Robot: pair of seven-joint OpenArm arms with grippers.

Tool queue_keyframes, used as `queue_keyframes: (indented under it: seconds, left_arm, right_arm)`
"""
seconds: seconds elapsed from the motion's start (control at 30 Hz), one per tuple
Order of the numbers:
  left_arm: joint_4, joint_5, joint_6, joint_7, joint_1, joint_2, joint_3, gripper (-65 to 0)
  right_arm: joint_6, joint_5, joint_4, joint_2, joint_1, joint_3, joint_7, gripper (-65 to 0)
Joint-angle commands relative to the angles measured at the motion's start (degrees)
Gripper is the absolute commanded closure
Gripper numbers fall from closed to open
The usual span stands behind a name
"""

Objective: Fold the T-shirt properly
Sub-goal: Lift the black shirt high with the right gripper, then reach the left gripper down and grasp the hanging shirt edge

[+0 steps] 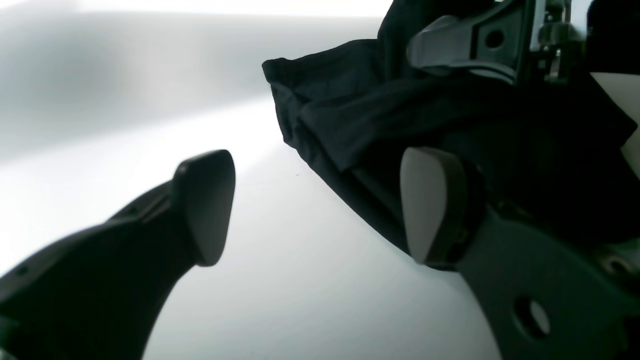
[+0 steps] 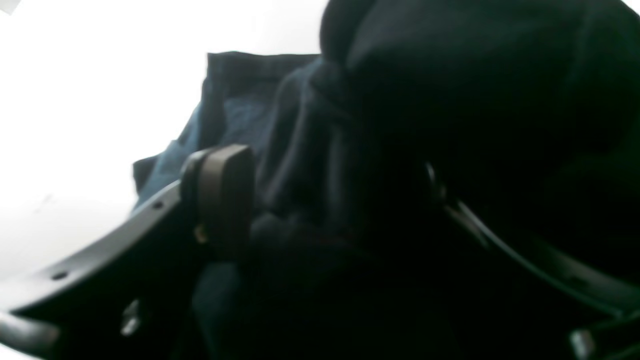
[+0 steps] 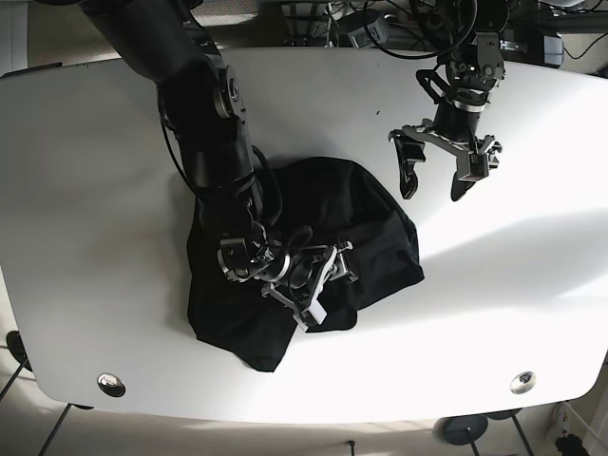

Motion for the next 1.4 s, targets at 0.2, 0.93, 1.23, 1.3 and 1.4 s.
queue_keyframes:
  seconds: [0.2,0.93,1.23,1.3,1.4]
  left_arm:
    - [0.84,-0.19,-0.19,-1.55,-0.15,-0.22,-0.11,-48.3]
    - [1.28,-0.37,-0.19,-1.55,-1.65,-0.31,-0.20,-48.3]
    - [1.37,-0.10,-0.19,-1.55,-1.65,-0.49,-0.29,-48.3]
    - [1.37,-0.10,-0.19,-1.55,-1.65,-0.49,-0.29,-48.3]
    - [1.37,-0.10,-0.19,-1.55,-1.65,-0.49,-0.29,-48.3]
  right_arm:
    - [-3.63,2.42,0.95,-0.46,1.87,-0.29,1.36,-17.9]
    - [-3.11,13.59,47.90,11.22,4.60,-0.21,-16.04,-1.9]
    - [-3.11,13.67,47.72,16.67,25.61,4.01,-16.22,-1.9]
    - [-3.11,13.59,47.72,16.67,29.48,4.37,-17.54,-1.9]
    - [-3.11,13.59,47.90,16.67,35.01,4.45,-21.14,-1.9]
